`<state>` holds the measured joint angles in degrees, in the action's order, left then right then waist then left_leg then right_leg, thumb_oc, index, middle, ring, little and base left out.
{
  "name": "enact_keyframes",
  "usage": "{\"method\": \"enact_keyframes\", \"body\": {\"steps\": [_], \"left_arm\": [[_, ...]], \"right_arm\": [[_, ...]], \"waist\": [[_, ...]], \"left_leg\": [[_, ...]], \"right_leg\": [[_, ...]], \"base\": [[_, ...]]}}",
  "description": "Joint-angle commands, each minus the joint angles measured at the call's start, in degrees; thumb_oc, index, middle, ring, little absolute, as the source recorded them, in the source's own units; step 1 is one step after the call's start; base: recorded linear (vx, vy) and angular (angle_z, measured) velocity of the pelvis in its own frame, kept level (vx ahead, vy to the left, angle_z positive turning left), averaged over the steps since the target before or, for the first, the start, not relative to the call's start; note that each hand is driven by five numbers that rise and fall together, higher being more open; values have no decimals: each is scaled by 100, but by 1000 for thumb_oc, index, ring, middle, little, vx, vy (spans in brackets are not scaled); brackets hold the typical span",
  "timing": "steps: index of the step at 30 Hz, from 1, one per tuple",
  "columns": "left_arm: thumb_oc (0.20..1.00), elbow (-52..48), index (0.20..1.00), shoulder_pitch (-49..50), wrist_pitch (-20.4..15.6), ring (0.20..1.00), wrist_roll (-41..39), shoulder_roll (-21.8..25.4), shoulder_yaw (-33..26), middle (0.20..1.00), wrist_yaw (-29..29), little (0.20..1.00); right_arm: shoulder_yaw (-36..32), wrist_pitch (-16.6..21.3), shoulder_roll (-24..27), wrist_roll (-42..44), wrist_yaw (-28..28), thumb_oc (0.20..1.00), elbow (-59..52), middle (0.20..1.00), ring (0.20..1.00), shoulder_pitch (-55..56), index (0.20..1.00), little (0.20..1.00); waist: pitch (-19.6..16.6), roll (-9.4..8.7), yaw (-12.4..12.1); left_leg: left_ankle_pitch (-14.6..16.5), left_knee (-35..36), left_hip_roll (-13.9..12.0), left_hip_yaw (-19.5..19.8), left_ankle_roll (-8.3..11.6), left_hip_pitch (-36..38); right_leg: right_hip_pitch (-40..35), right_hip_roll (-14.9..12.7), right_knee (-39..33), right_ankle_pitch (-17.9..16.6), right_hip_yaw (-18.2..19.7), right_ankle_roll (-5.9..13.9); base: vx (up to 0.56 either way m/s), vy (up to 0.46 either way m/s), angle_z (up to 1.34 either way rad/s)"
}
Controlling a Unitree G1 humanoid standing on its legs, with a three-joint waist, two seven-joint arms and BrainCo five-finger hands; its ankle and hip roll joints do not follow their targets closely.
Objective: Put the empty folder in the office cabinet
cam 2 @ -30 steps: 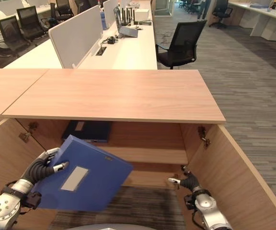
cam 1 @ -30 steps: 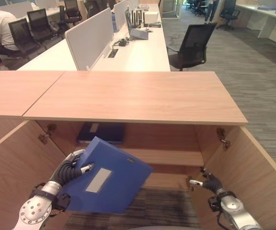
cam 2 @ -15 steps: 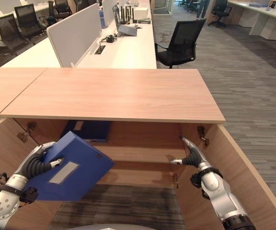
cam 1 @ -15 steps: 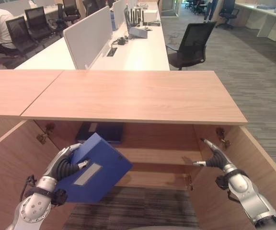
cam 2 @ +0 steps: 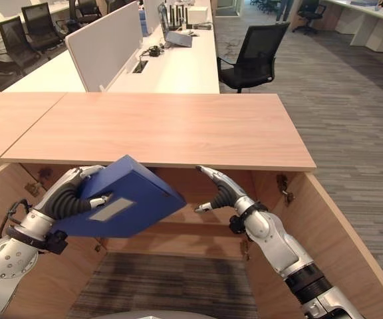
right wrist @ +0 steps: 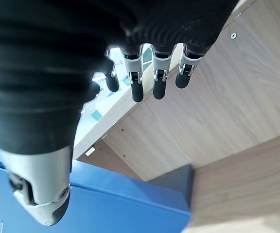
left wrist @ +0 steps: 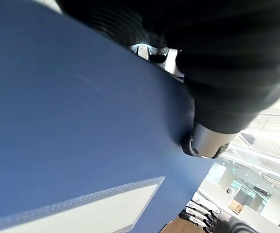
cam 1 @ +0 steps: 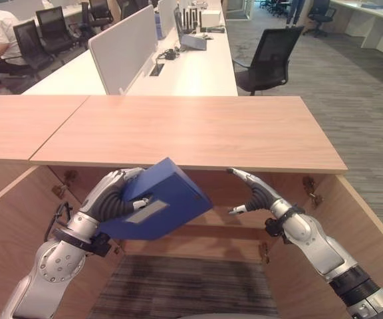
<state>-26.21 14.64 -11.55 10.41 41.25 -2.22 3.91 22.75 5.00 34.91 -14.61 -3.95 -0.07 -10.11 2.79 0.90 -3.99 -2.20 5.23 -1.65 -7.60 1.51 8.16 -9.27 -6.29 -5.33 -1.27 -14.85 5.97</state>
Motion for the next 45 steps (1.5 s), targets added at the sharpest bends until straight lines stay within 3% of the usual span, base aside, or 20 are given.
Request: {"method": "enact_keyframes", "body": {"steps": [1,11,16,30,45], "left_arm": [[200,-313,200,-422,-335,200,-378,362,-96,200,-124,200],[200,-385,200,-646,-363,200,-524,469,75,200,-132,200],[200,-399,200,-909,-383,200,-259,431,198,200,-298,200],[200,-497,200,-1660,-479,200,172,364,590,200,-566,200],[200,-1023,200,-2482,-651,200,-805,104,1245,200,-591,200]], "right_arm": [[145,318,-154,290,91,1000,-207,1000,1000,-647,1000,1000],[404,362,-311,646,6,1000,-397,1000,1000,-957,1000,1000],[762,388,-562,1219,-247,1000,-376,1000,1000,-1074,1000,1000],[1391,414,-969,1575,-453,1000,-55,1000,1000,-1425,1000,1000],[2193,277,-1538,1664,-695,1000,1038,1000,1000,-1696,1000,1000]], "waist": [[-45,-298,-19],[-64,-311,-36],[-68,-326,-56],[-100,-354,-67],[-114,-379,-87]], "left_leg": [[715,-23,148,159,-82,165],[713,-23,148,155,-76,168],[704,-23,147,162,-64,169],[697,-23,151,173,-45,167],[699,-23,144,182,-38,160]], "right_leg": [[26,240,33,157,-118,65],[24,238,33,153,-106,68],[19,231,33,151,-118,66],[15,233,33,164,-127,63],[15,226,33,162,-141,74]], "base": [[0,0,0],[0,0,0],[0,0,0],[0,0,0],[0,0,0]]}}
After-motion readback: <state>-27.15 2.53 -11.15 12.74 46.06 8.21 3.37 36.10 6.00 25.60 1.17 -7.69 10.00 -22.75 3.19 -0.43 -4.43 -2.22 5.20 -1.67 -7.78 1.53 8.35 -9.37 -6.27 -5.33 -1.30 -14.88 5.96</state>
